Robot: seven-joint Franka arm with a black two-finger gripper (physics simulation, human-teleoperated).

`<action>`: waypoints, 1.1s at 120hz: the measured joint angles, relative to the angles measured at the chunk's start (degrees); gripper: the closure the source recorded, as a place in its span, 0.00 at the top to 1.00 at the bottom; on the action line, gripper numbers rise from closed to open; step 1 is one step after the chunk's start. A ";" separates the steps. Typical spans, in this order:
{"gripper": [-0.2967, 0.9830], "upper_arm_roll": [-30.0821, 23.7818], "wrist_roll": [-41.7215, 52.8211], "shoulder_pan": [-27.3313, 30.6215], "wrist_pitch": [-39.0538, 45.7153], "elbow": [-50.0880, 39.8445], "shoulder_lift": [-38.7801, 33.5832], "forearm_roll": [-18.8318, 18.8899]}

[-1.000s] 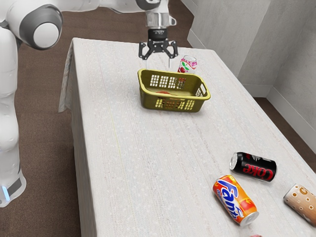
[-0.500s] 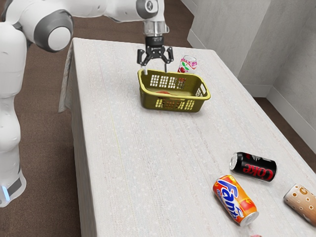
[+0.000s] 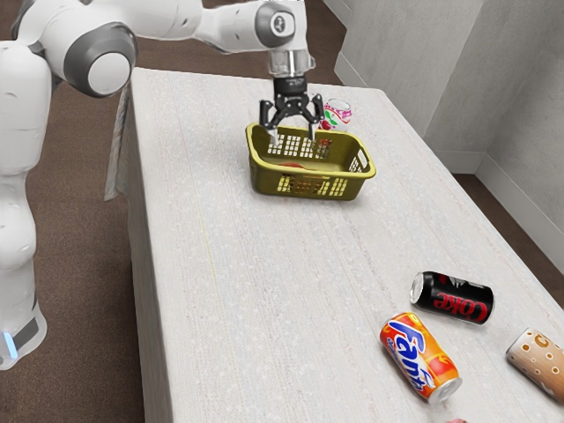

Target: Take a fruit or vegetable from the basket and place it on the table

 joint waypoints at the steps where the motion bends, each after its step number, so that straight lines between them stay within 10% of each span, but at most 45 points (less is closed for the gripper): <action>1: 0.77 -0.16 -0.02 0.04 0.05 -0.01 0.00 0.02; 132: 0.77 -3.31 5.32 1.38 5.22 -0.23 4.55 -0.72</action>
